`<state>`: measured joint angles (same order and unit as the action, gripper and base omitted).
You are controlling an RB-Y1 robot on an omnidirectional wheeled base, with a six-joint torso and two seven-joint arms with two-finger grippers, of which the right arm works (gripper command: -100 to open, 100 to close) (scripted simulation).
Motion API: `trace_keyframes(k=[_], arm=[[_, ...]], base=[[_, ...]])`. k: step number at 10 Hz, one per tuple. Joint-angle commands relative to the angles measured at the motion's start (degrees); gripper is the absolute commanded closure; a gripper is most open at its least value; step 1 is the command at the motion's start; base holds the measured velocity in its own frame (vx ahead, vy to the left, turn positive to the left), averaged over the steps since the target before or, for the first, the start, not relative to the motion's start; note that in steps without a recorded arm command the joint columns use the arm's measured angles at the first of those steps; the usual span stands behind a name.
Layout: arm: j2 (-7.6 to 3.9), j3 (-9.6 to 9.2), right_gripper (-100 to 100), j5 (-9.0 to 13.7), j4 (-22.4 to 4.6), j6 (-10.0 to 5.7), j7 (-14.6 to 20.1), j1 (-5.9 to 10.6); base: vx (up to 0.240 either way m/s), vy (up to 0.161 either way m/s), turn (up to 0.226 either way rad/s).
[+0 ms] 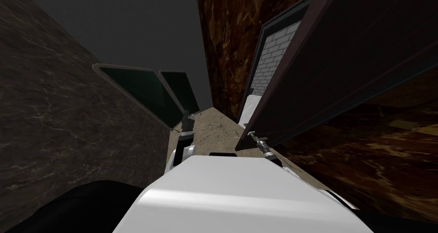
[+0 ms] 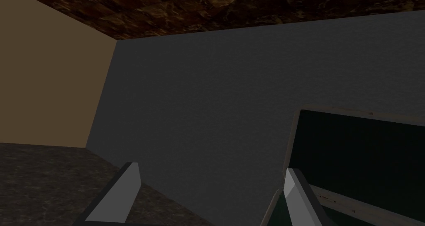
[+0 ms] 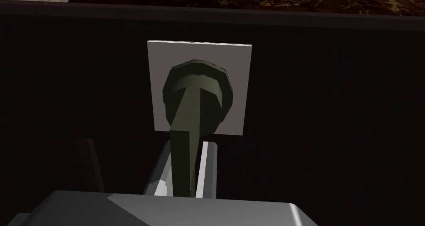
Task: Pull the door open
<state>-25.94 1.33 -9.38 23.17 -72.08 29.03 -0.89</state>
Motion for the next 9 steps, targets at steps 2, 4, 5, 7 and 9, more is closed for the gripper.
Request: trace_keyframes(k=[2, 4, 5, 7, 9], arm=[[0.81, 0.03, 100, -1.29, 0.35, 0.57, 0.12, 0.28], [0.81, 0.03, 100, -1.29, -0.06, 0.57, 0.12, 0.28], [1.13, 0.49, 100, -2.28, 0.37, 1.14, 0.23, 1.06], [1.13, 0.49, 100, -2.28, 0.37, 1.14, 0.23, 1.06], [1.39, 0.87, 100, -3.1, 0.4, 1.61, 0.32, 1.71]], base=[[-0.145, -0.077, 0.047], [-0.017, -0.014, -0.015], [-0.094, -0.063, 0.069], [-0.081, -0.062, 0.055], [-0.088, -0.067, 0.051]])
